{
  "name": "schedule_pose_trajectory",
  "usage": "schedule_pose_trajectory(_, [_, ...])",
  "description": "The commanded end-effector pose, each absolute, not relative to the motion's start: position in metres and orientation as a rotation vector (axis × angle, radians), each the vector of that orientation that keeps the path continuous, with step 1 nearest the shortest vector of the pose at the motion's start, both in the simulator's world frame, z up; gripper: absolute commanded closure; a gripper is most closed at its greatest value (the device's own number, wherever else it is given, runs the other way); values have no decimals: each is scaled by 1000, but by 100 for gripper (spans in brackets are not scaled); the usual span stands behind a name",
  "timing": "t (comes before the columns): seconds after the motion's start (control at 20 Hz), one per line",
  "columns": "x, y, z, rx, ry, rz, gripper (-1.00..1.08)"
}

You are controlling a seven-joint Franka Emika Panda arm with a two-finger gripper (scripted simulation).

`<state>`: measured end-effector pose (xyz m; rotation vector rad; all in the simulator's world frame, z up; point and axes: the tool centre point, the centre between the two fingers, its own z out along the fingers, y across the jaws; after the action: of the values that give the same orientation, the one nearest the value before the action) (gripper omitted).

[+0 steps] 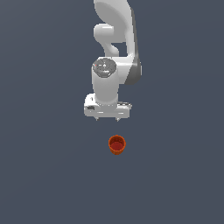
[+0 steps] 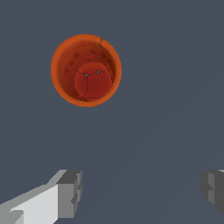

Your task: Pick up the object and move it to a goal position.

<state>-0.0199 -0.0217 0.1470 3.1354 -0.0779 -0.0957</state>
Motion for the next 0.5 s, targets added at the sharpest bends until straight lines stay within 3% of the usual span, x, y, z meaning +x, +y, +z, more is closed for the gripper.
schedule_pose_trajectory(0.0, [-20,-22,147,3135,-78,-96,-20])
schedule_pose_trajectory(0.45, [-17,-21,151,3126,-49,-90,-20])
